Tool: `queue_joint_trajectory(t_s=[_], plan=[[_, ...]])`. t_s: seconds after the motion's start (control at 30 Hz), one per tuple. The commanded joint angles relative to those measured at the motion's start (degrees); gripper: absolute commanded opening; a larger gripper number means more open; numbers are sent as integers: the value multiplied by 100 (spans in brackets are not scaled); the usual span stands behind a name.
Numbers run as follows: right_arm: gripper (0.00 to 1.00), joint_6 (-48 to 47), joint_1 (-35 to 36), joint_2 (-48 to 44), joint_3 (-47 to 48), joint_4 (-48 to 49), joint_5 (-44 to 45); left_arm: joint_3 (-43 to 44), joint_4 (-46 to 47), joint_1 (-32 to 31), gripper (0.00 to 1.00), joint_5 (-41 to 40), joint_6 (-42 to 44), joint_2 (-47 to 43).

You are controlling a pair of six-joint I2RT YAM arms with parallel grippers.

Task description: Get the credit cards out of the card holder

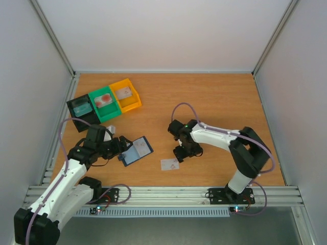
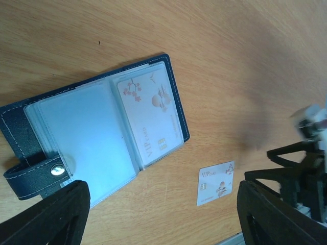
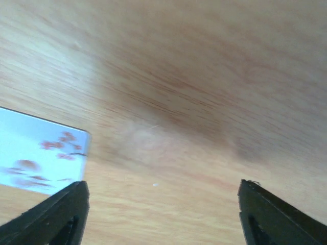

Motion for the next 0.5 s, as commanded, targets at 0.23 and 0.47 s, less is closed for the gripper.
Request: queue_joint_trajectory(t_s=[0.23, 0.47], plan=[[99, 1427, 6, -2933, 2, 670, 1281, -64, 740, -199, 75, 990, 209, 21], [96, 2172, 4, -2936, -58, 305, 414, 274, 621, -1036, 81, 947, 379, 928]])
